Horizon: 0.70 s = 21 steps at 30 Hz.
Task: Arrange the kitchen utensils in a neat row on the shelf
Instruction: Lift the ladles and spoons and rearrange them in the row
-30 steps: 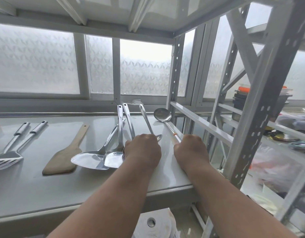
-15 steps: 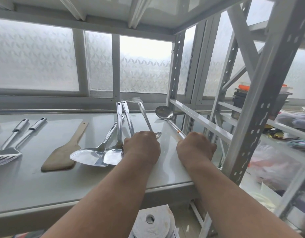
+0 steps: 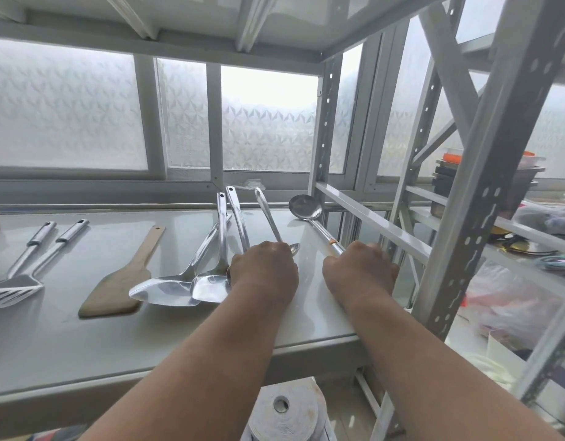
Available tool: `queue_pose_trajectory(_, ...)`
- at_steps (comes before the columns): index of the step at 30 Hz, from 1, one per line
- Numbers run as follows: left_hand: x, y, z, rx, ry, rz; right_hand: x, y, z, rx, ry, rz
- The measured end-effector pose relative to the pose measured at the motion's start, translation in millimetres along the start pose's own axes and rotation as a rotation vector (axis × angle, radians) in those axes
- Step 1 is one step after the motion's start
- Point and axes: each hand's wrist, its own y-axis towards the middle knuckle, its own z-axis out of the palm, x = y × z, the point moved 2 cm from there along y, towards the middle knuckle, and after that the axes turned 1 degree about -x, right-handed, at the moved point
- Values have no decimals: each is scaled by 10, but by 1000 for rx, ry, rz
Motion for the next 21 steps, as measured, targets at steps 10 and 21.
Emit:
queue_pose_trajectory(10,-99,-36,-73,-51,134,58,32,-53,-30,-118,84,-81)
queue_pose_trajectory(21,-197,-136,-304,-151,218,148,88,-222,-109,-232,287,-330)
